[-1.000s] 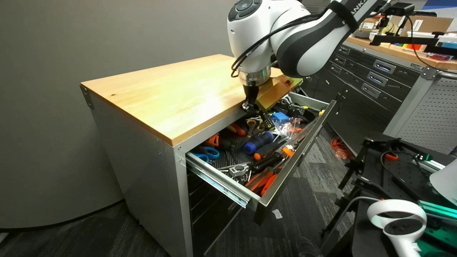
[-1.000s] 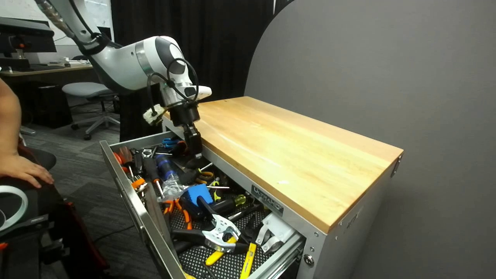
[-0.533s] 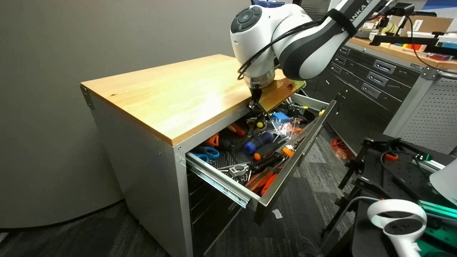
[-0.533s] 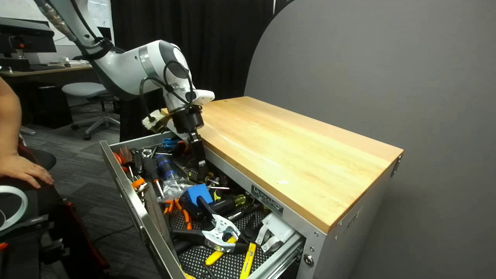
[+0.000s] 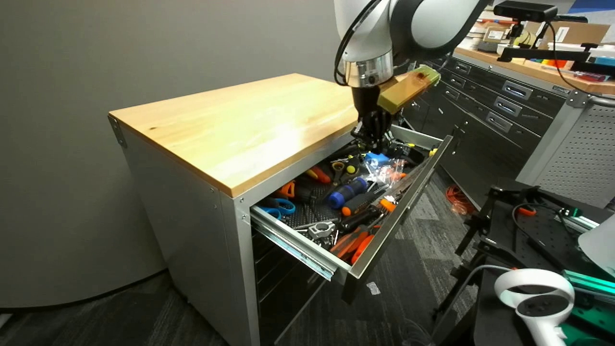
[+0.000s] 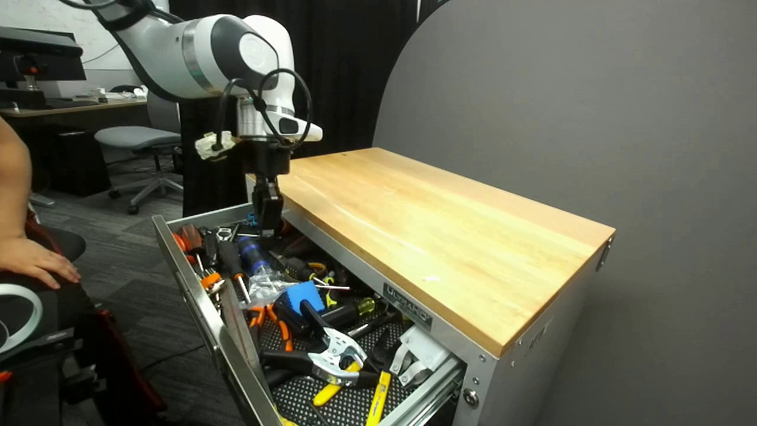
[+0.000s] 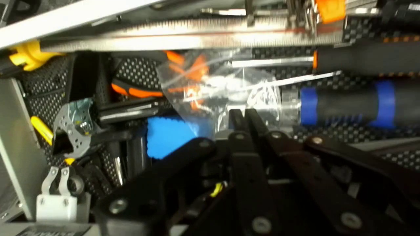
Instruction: Put the screwdriver in the drawer and close it
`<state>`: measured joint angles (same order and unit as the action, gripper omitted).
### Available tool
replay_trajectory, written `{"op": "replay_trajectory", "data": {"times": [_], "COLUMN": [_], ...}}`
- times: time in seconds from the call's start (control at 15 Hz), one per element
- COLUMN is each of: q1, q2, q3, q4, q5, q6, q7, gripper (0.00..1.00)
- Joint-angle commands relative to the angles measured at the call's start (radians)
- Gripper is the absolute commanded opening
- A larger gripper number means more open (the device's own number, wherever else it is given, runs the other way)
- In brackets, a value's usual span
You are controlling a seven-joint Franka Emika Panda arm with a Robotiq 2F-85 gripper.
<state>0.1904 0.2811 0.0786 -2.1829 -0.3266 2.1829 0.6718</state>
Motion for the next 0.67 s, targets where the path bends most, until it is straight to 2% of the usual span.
{"op": "replay_trajectory", "data": {"times": [0.0,0.13,0.33,0.6], "q1": [-0.037,-0.045,-0.041,-0.027], "q2": [-0.143,-0.184,-0.228,-0.198], "q3": [0.028,0.029,0.024,0.026], "q4": [-0.155,-0.214,-0.299,-0.336], "q5": [0.202,0.327,0.438,0.499], "q6": [-0.07,-0.127,-0.152,-0.026], "q7": [-0.207,-0.285,-0.284,-0.209], "gripper": [0.06,0.04,0.05,0.0]}}
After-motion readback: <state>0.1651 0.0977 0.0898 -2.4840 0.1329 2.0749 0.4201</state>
